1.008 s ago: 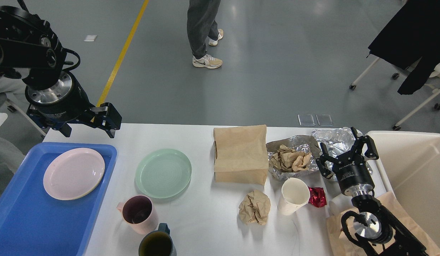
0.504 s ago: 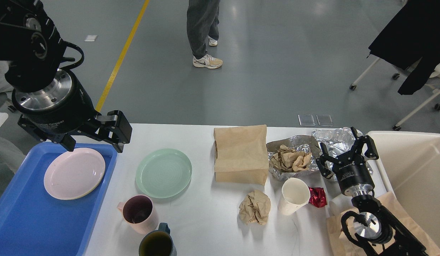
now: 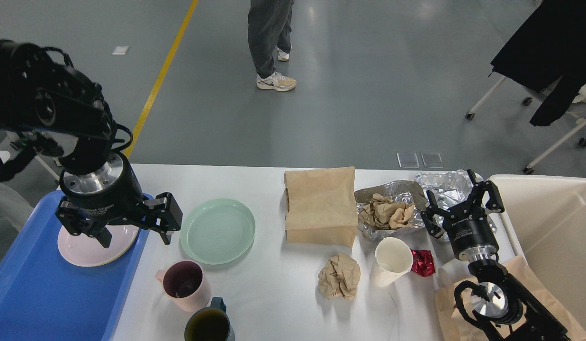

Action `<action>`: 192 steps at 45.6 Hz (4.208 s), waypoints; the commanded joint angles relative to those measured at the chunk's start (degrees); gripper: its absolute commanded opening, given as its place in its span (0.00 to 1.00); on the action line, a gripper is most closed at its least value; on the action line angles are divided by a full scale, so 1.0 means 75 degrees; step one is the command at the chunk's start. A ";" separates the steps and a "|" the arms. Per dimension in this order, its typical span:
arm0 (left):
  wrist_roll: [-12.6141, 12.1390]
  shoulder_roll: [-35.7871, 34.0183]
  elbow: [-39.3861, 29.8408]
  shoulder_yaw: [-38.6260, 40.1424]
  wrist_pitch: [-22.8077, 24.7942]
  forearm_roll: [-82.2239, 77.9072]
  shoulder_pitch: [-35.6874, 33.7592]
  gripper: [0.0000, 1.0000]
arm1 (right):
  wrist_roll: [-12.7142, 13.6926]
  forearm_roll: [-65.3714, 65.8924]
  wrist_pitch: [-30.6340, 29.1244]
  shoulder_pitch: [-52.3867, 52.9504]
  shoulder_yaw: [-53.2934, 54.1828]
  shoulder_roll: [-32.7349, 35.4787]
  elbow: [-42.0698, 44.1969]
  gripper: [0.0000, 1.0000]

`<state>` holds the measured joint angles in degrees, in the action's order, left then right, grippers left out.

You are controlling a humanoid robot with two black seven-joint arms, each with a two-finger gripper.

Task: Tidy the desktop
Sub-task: 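Lower the left gripper onto the pink mug beside the tray, then lift the pink mug with the left gripper and carry it onto the tray, then release the pink mug on the tray corner and withdraw the left gripper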

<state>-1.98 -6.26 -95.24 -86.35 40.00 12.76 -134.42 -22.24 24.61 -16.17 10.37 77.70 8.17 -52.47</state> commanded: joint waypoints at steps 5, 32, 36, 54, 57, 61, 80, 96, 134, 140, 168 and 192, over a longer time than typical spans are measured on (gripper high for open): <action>0.0006 -0.0044 0.0499 0.0006 -0.1277 0.0441 0.2170 0.91 | 0.0000 -0.0001 0.0000 0.0000 0.0000 0.0000 0.0000 1.00; 0.0041 0.0167 0.1472 0.0556 -0.4290 0.1263 0.4996 0.92 | 0.0000 -0.0001 0.0000 0.0000 0.0000 0.0000 0.0000 1.00; 0.0065 0.0202 0.1660 0.0662 -0.4314 0.1228 0.5184 0.92 | 0.0000 -0.0001 0.0000 0.0000 0.0000 0.0000 0.0000 1.00; 0.0077 0.0238 0.2000 0.1119 -0.4981 0.0912 0.5945 0.91 | 0.0000 -0.0001 0.0000 0.0000 0.0000 0.0000 0.0000 1.00; 0.0076 0.0238 0.2000 0.1236 -0.5192 0.0912 0.6039 0.87 | 0.0000 -0.0001 0.0000 0.0000 0.0000 0.0000 0.0000 1.00; 0.0053 0.0226 0.2000 0.1272 -0.5357 0.0912 0.6098 0.81 | 0.0000 -0.0001 0.0000 0.0000 0.0000 0.0000 0.0000 1.00; -0.0052 0.0156 0.1977 0.1236 -0.5287 0.0912 0.6122 0.11 | 0.0000 -0.0001 0.0000 0.0000 0.0000 0.0000 0.0000 1.00; 0.0006 0.0132 0.1953 0.1166 -0.5298 0.0912 0.6098 0.00 | 0.0000 -0.0001 0.0000 0.0000 0.0000 0.0000 0.0000 1.00; -0.0087 -0.1708 0.0242 -0.0146 -0.0659 -0.1174 0.0720 0.00 | 0.0000 -0.0001 0.0000 0.0000 0.0000 0.0000 0.0000 1.00; -0.0158 -0.1942 0.0242 -0.0275 0.0057 -0.1373 0.0158 0.00 | 0.0000 -0.0001 0.0000 0.0000 0.0000 0.0000 0.0000 1.00; 0.0698 -0.6346 0.2959 -0.0383 -0.0506 -0.5508 0.2159 0.00 | 0.0000 -0.0001 0.0000 0.0000 0.0000 0.0000 0.0000 1.00; 0.1635 -0.6490 0.8351 0.5924 0.0866 -0.7127 0.9450 0.01 | 0.0000 -0.0001 0.0000 0.0000 0.0000 0.0000 0.0000 1.00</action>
<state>9.88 -57.18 -37.08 -45.42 46.44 -40.69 -68.46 -22.24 24.62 -16.17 10.36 77.70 8.17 -52.47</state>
